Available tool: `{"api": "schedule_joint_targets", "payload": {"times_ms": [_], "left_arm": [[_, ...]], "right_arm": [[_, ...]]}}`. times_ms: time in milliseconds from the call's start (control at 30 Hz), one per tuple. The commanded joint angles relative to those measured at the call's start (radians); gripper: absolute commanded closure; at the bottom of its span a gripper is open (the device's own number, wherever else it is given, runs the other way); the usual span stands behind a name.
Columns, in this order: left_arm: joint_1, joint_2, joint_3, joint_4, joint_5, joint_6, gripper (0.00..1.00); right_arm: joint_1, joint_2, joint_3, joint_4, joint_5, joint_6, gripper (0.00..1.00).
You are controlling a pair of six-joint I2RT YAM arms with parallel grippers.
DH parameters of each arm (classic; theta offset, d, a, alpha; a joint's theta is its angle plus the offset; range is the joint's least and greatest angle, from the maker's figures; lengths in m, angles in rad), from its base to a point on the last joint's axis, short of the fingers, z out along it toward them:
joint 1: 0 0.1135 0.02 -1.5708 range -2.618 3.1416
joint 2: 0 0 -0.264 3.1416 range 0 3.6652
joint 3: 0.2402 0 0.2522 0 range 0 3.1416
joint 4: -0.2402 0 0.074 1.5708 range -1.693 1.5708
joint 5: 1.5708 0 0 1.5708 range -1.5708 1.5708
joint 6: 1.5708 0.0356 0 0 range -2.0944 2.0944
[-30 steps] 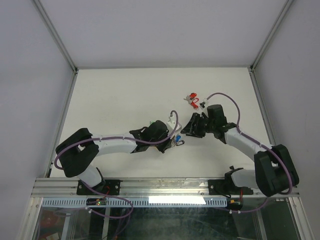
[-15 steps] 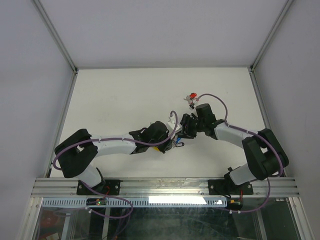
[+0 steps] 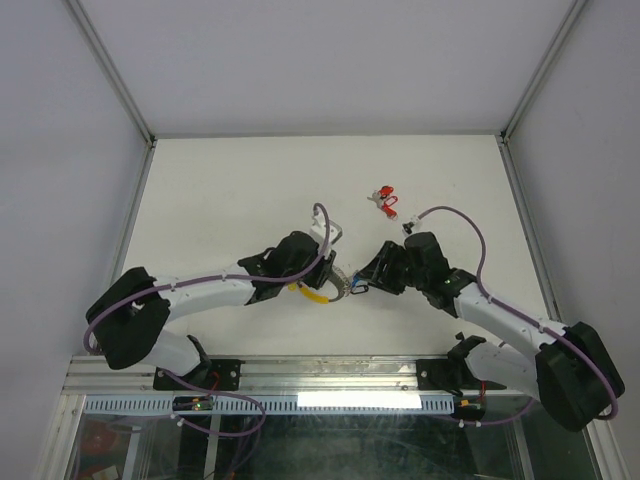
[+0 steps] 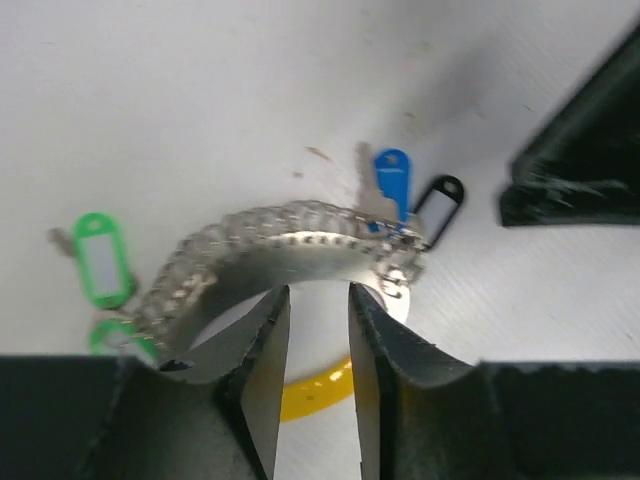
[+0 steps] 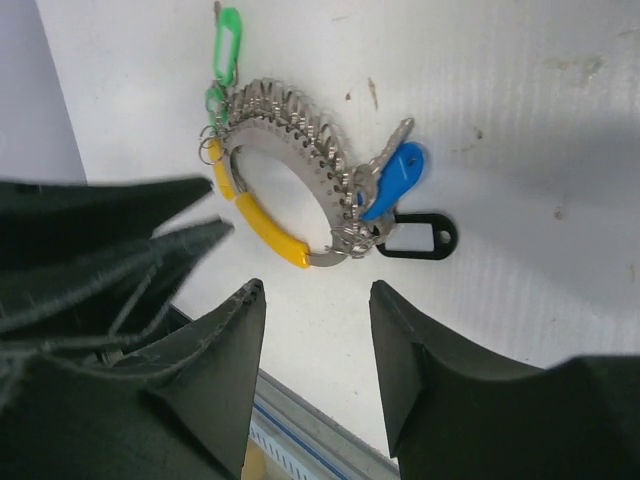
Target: Put the keys on the keyring
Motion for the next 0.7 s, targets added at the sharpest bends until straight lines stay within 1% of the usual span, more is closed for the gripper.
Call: {"api": "schedule_joint_targets", "payload": {"times_ms": [0,67,167,200,367,533,667], "left_arm": [[0.125,-0.067,-0.014,-0.007,-0.099,-0.077,0.67],[0.182,-0.062,-0.014,-0.026,-0.099,-0.093,0.58],[0.211,-0.037,0.013,-0.065,-0.111,-0.088,0.53],[0.212,-0.003,0.021,-0.076,-0.116,-0.086,0.52],[0.212,0.057,0.021,-0.075,-0.082,-0.097,0.48],[0.211,0.089,0.000,-0.060,-0.047,-0.113,0.47],[0.210,0.069,-0.029,-0.061,-0.026,-0.130,0.47]], "right_arm": [[0.049,-0.038,0.005,-0.001,0.071,0.048,0.51],[0.083,-0.020,0.005,0.014,0.067,0.057,0.51],[0.147,0.019,0.007,0.044,0.069,0.080,0.50],[0.166,0.035,0.009,0.055,0.067,0.091,0.50],[0.242,0.118,0.009,0.100,0.071,0.139,0.48],[0.251,0.169,-0.010,0.133,0.124,0.183,0.48],[0.249,0.208,-0.011,0.157,0.178,0.198,0.48]]}}
